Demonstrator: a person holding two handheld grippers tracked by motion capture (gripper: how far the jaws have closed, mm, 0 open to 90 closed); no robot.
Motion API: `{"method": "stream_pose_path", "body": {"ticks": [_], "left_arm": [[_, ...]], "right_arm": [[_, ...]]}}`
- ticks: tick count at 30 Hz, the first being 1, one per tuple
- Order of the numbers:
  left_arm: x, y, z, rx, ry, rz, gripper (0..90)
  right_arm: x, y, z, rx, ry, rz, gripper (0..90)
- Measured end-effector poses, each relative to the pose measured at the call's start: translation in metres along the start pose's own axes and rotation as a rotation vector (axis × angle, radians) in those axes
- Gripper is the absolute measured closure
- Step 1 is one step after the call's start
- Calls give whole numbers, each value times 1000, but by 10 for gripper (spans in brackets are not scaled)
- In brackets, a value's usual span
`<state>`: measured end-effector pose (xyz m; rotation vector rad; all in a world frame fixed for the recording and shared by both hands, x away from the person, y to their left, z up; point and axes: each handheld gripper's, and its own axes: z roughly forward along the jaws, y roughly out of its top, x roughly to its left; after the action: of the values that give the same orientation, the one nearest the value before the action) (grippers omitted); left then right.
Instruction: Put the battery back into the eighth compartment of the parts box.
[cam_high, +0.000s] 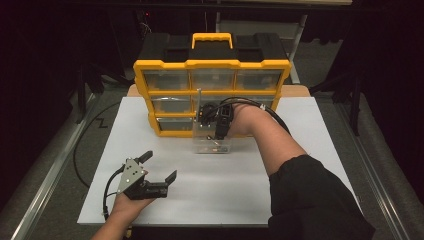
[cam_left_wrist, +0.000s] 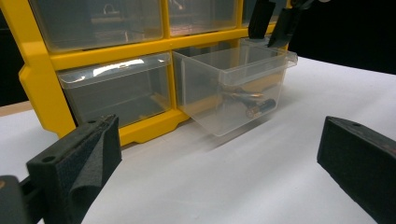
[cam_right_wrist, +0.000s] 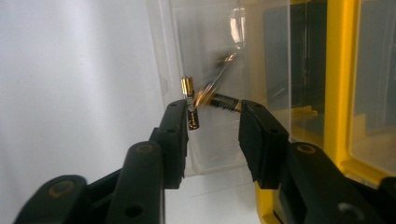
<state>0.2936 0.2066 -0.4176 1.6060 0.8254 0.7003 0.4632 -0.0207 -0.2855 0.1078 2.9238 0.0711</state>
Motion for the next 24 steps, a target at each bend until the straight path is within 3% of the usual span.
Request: {"method": "stream_pose_path", "body": {"ticks": [15,24], "left_arm": [[-1,0,0,3,2,4,7],[-1,0,1,5,2,5,7]], "right_arm": [[20,-29,-14,-5,-11,29,600],[35,-42,-9,-3,-5,24,599]]}}
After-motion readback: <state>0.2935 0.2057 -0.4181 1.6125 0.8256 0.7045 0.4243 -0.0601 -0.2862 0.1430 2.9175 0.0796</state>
